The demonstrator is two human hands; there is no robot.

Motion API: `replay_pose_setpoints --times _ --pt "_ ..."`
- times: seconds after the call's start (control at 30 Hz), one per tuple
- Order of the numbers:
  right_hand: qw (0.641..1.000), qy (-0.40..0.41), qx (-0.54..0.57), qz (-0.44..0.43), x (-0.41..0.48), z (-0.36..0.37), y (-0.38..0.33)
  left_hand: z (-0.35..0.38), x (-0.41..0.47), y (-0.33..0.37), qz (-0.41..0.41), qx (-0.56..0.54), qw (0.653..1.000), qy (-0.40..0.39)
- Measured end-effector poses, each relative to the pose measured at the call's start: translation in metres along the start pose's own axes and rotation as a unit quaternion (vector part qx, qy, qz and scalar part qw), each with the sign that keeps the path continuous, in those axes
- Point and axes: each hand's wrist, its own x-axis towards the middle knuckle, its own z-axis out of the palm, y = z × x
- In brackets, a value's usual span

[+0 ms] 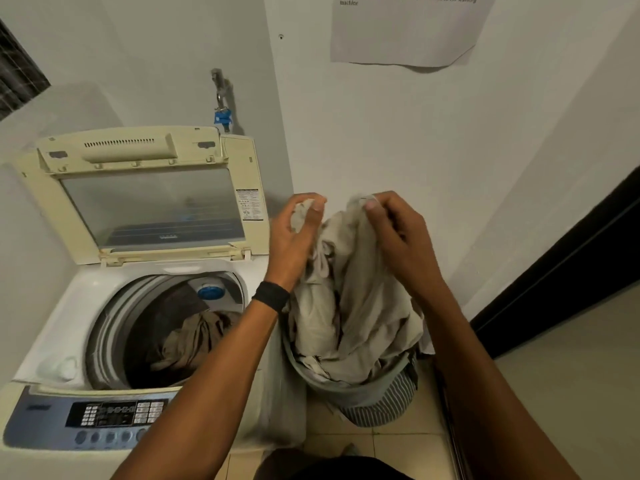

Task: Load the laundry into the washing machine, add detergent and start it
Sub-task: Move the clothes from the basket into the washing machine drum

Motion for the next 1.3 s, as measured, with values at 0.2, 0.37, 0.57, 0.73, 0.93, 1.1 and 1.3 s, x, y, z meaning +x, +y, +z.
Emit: replay_pose_setpoints --times 0.2,0.37,0.57,0.73,0.93,1.1,1.3 --pt "0.997 -0.023 -0.077 0.014 0.010 0.024 0.023 0.001 0.001 0.003 -0.026 -0.007 1.000 0.010" --pt "0.965 -0.040 -0.258 0.011 -0.025 0.028 0.066 -0.010 0.008 0.004 -0.030 -0.037 0.995 0.092" --pt "0.961 0.033 -0.271 0.052 -0.039 -0.026 0.056 -0.032 0.018 -0.016 -0.028 -0.029 0.983 0.177" --pt "0.995 0.016 0.065 0.077 -0.001 -0.042 -0.001 -0.020 0.021 -0.016 -0.041 -0.028 0.984 0.174" --pt "0.995 0.002 0.000 0.096 0.033 0.021 0.004 0.010 0.005 0.004 -0.013 -0.053 0.998 -0.033" --pt "0.993 0.036 -0.056 0.097 0.025 0.030 0.030 0.007 0.004 -0.002 -0.033 0.011 0.997 -0.071" --pt "0.982 0.044 -0.182 0.037 -0.017 0.031 0.051 -0.003 0.026 -0.005 0.001 0.053 0.998 0.046"
